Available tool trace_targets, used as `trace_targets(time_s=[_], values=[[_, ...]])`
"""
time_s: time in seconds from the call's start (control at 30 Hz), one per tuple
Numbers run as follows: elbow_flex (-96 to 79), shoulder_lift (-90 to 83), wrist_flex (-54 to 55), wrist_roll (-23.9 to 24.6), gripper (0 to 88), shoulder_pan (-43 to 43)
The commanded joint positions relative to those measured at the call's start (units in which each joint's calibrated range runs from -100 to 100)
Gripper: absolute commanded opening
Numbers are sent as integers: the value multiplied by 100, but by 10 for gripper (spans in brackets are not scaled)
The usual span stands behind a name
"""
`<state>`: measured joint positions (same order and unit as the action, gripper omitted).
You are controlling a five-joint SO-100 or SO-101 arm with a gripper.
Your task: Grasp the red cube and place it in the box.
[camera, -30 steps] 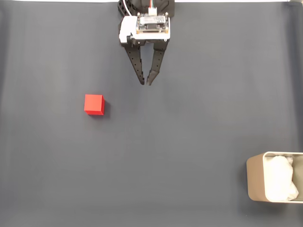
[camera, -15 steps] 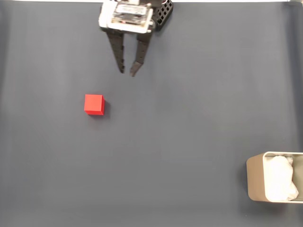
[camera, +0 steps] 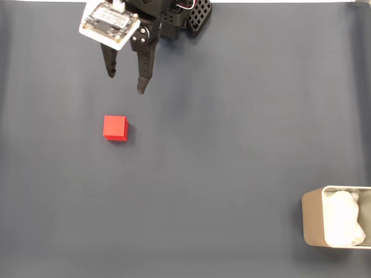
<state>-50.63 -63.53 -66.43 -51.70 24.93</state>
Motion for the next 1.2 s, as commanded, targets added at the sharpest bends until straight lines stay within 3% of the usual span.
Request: trace_targets(time_s=[0.0, 0.43, 1.17], values=[[264, 122, 44, -117, 247, 178], [-1, 651, 618, -269, 317, 213], [-1342, 1621, 3036, -444, 365, 576]])
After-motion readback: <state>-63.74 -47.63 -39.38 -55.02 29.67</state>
